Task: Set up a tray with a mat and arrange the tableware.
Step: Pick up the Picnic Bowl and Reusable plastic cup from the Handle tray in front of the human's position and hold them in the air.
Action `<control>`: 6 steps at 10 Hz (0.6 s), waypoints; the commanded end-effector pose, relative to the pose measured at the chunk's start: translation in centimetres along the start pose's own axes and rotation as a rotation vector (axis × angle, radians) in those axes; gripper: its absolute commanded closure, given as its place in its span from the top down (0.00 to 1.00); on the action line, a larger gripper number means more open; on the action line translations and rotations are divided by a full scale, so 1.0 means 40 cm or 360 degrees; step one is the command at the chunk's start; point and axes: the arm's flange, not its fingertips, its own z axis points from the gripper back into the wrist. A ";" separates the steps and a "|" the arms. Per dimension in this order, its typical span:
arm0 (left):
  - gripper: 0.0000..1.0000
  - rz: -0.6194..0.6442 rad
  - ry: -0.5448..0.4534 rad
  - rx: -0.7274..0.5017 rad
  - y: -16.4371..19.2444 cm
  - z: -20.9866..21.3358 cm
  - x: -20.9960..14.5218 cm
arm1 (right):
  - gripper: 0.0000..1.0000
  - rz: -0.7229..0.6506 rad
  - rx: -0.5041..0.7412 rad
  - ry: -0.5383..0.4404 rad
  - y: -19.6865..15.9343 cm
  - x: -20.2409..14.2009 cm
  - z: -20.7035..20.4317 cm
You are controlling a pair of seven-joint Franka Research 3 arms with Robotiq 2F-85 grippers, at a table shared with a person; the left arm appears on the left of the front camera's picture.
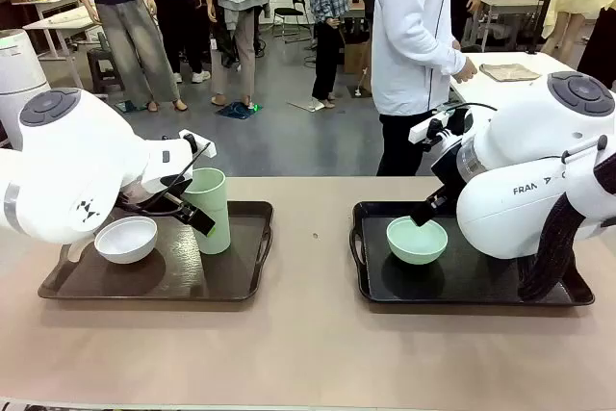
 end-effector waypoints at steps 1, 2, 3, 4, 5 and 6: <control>1.00 -0.0001 -0.0003 0.0000 0.000 0.001 0.001 | 1.00 0.0000 0.0000 0.0000 0.000 0.000 0.000; 1.00 -0.0001 -0.0003 0.0000 0.000 0.001 0.001 | 1.00 0.0000 0.0000 0.0000 0.000 0.000 0.000; 1.00 -0.0001 -0.0003 0.0000 0.000 0.001 0.001 | 1.00 0.0000 0.0000 0.0000 0.000 0.000 0.000; 1.00 -0.0001 -0.0003 0.0000 0.000 0.001 0.001 | 1.00 0.0000 0.0000 0.0000 0.000 0.000 0.000; 1.00 -0.0001 -0.0003 0.0000 0.000 0.001 0.001 | 1.00 0.0000 0.0000 0.0000 0.000 0.000 0.000; 1.00 -0.0001 -0.0003 0.0000 0.000 0.001 0.001 | 1.00 0.0000 0.0000 0.0000 0.000 0.000 0.000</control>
